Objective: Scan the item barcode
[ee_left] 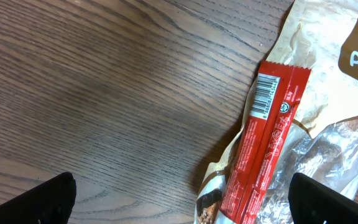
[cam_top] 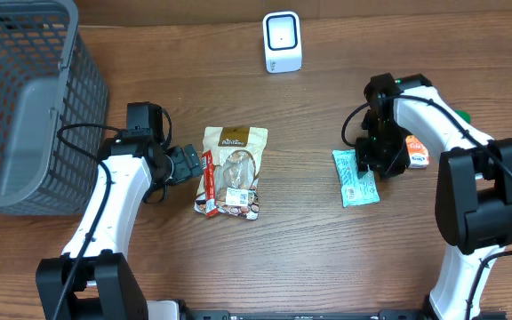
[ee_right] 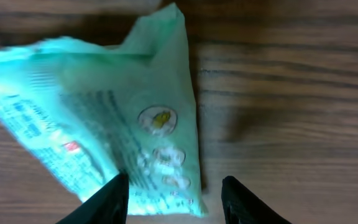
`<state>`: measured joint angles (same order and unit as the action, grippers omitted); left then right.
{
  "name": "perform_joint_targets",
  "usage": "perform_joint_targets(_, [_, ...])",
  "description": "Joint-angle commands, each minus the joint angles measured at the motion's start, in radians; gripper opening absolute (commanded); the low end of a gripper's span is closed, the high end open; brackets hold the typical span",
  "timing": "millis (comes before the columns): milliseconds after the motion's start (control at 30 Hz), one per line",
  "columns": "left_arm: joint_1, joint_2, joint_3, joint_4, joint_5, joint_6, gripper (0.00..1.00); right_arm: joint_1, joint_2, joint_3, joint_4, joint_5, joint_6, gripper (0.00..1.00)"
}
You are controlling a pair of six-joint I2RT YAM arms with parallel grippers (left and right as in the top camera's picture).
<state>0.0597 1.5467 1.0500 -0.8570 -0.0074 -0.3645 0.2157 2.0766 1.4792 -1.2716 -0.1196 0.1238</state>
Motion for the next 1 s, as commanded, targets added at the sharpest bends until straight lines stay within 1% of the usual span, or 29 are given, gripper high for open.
perform_joint_targets(0, [-0.003,-0.004,0.013,0.001,-0.002,-0.006,1.00,0.005,-0.038,-0.049,0.029,-0.044,0.003,0.48])
perform_joint_targets(167, [-0.003,-0.004,0.013,0.001,-0.002,-0.006,1.00,0.040,-0.038,-0.097,0.052,-0.142,0.003,0.49])
perform_joint_targets(233, [-0.003,-0.004,0.013,0.001,-0.002,-0.006,1.00,0.069,-0.038,-0.109,0.068,-0.257,0.004,0.52])
perform_joint_targets(333, [-0.003,-0.004,0.013,0.001,-0.002,-0.006,1.00,0.110,-0.038,-0.123,0.113,-0.420,0.012,0.58])
perform_joint_targets(400, [-0.003,-0.004,0.013,0.002,-0.002,-0.006,1.00,0.137,-0.038,-0.127,0.143,-0.475,0.026,0.64])
perform_joint_targets(433, [-0.003,-0.004,0.013,0.001,-0.002,-0.006,1.00,0.151,-0.038,-0.127,0.157,-0.477,0.054,0.66])
perform_joint_targets(567, [-0.003,-0.004,0.013,0.001,-0.002,-0.006,1.00,0.176,-0.041,-0.121,0.190,-0.467,0.106,0.67])
perform_joint_targets(767, [-0.003,-0.004,0.013,0.001,-0.002,-0.006,1.00,0.154,-0.111,-0.070,0.194,-0.455,0.113,0.67])
perform_joint_targets(833, [-0.003,-0.004,0.013,0.001,-0.002,-0.006,1.00,0.144,-0.148,-0.063,0.195,-0.417,0.113,0.67])
perform_joint_targets(900, [-0.003,-0.004,0.013,0.001,-0.002,-0.006,1.00,0.136,-0.188,-0.063,0.201,-0.338,0.112,0.67])
perform_joint_targets(967, [-0.003,-0.004,0.013,0.001,-0.002,-0.006,1.00,0.134,-0.208,-0.063,0.209,-0.261,0.112,0.69])
